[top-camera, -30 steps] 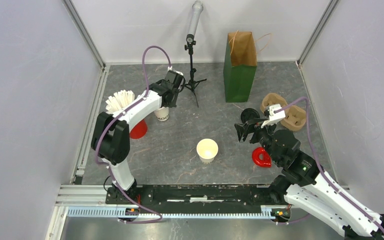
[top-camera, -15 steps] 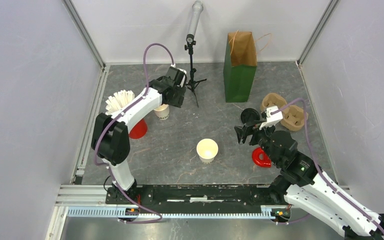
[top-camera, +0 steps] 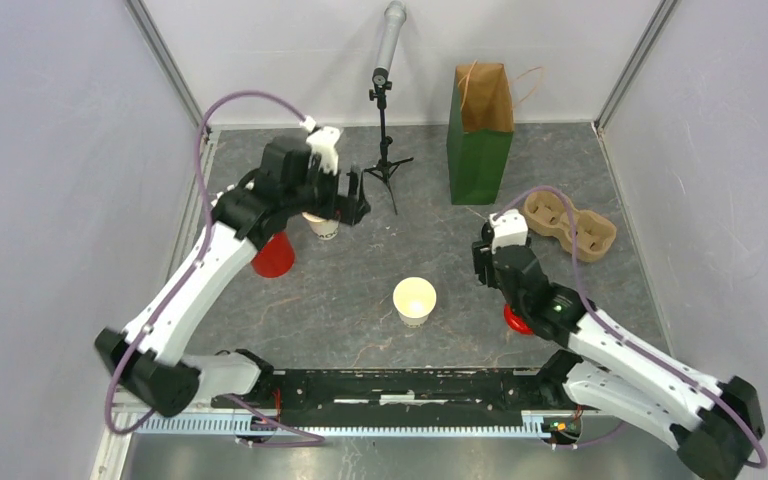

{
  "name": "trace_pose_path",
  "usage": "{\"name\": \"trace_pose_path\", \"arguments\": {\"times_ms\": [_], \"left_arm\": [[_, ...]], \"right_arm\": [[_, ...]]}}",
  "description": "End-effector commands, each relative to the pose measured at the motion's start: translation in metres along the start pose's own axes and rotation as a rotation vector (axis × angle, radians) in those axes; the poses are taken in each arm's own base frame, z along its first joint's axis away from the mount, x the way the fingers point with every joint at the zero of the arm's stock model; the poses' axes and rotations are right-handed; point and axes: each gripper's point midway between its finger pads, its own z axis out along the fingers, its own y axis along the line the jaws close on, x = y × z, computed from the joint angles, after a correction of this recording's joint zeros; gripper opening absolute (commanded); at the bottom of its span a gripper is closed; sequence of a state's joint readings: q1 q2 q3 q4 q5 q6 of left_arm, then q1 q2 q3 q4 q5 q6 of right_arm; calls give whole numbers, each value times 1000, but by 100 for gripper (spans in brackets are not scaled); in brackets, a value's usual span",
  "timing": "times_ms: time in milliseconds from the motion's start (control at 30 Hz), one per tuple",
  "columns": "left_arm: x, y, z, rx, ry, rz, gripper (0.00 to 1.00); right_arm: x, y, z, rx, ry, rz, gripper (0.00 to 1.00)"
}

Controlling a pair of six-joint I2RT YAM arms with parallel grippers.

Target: Pack the takeout coffee

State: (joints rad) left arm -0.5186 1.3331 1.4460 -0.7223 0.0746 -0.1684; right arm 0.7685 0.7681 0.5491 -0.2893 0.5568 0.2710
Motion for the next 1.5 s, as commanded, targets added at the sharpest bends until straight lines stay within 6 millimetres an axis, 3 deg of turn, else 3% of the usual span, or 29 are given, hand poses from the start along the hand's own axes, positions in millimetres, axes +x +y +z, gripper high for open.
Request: {"name": "trace_pose_path", "arguments": {"times_ms": [0,167,300,567,767,933,1100,1300,1467], "left_arm": [[55,-31,-10,196,74,-83,100],[111,-42,-21,292,106,-112,100],[130,-45,-37,322,114,-111,100],[122,-36,-58,274,-30,-121,100],[123,-33,-59,255,-33,-122,100],[121,-29,-59,232,-44,-120,100],[120,-27,-60,219,-50,-121,100],[122,-27,-57,217,-34,-123,100],[122,-26,-57,216,-33,-123,100]], "right_arm": [[-10,-6,28,60,-1,-26,64],[-6,-14,68,87,61,-46,48],[-7,-14,93,87,61,-23,47],[-3,-23,129,147,49,38,41],[4,-32,144,188,35,80,35],[11,-29,158,168,60,93,33],[15,-31,165,184,61,93,30],[23,-33,167,189,66,92,16],[27,-34,168,196,77,85,16]]}}
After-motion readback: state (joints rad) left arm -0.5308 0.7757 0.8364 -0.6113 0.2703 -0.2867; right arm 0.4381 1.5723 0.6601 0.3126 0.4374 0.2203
